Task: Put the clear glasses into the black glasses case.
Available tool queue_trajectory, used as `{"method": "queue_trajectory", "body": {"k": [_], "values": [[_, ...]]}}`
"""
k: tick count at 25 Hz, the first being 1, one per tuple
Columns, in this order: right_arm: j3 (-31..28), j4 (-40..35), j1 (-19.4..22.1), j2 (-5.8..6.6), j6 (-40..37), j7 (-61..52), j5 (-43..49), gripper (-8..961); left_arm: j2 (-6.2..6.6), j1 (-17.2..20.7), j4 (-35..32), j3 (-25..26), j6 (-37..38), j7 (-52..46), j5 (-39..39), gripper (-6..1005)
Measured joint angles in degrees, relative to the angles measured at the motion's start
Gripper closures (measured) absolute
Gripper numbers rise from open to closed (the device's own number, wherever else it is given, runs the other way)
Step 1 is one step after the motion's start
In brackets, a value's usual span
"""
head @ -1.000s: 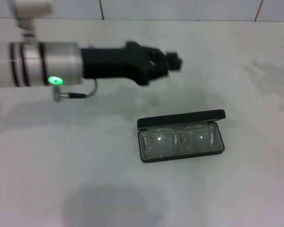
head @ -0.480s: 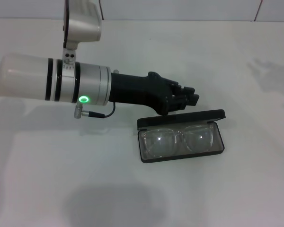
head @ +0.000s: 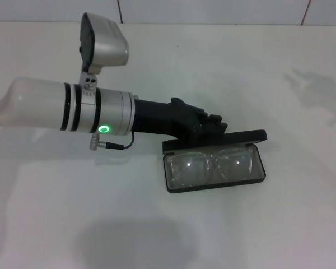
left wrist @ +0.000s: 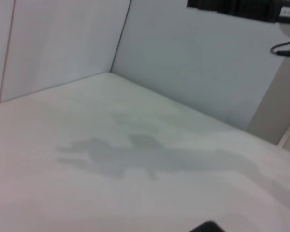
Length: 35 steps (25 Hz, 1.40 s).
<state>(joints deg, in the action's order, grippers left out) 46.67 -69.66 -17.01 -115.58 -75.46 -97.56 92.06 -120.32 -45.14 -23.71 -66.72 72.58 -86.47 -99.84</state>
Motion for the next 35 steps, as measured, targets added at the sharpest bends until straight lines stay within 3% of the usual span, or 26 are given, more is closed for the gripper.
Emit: {"method": "queue_trajectory", "body": {"k": [16,28,35], "values": [[-0.21,2.7,-0.39,0.0,-0.22,1.88,-1.21,619,0.01,-1.02,1.02,-4.9,-1.16,-0.45,0.67,808],[-0.08,4.97,-1.12,0.09,-1.57,2.85,-1.45,602,0.0,-1.19,1.63,-12.6,-0.86,-0.02,0.46,811],[-0.6,5.67,-0.74,0.23,-3.77,2.9,-1.26,592,0.0,0.98,-5.42,-14.72,6.27,1.52,3.4,812]]}}
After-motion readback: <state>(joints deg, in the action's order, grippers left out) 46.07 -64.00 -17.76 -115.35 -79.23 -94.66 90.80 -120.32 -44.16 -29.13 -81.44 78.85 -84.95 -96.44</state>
